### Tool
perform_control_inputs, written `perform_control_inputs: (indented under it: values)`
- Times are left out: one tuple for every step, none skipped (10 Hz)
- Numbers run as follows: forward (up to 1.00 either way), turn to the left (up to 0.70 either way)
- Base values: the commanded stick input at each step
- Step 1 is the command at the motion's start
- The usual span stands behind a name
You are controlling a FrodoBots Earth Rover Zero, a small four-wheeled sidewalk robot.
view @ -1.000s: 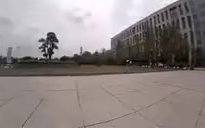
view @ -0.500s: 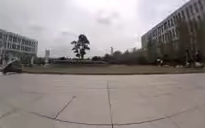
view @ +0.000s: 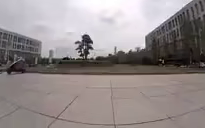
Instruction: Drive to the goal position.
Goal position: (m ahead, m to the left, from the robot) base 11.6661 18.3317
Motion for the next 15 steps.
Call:
perform_control_inputs:
  values:
    - [0.00, 0.45]
    - [0.02, 0.45]
    - [0.03, 0.45]
    - [0.03, 0.45]
    - [0.03, 0.45]
    - [0.03, 0.45]
    - [0.03, 0.45]
    - [0.03, 0.45]
    - [0.03, 0.45]
    - [0.03, 0.45]
    - [0.03, 0.45]
    - [0.03, 0.36]
    - [0.04, 0.22]
    - [0.04, 0.00]
    - [0.04, 0.00]
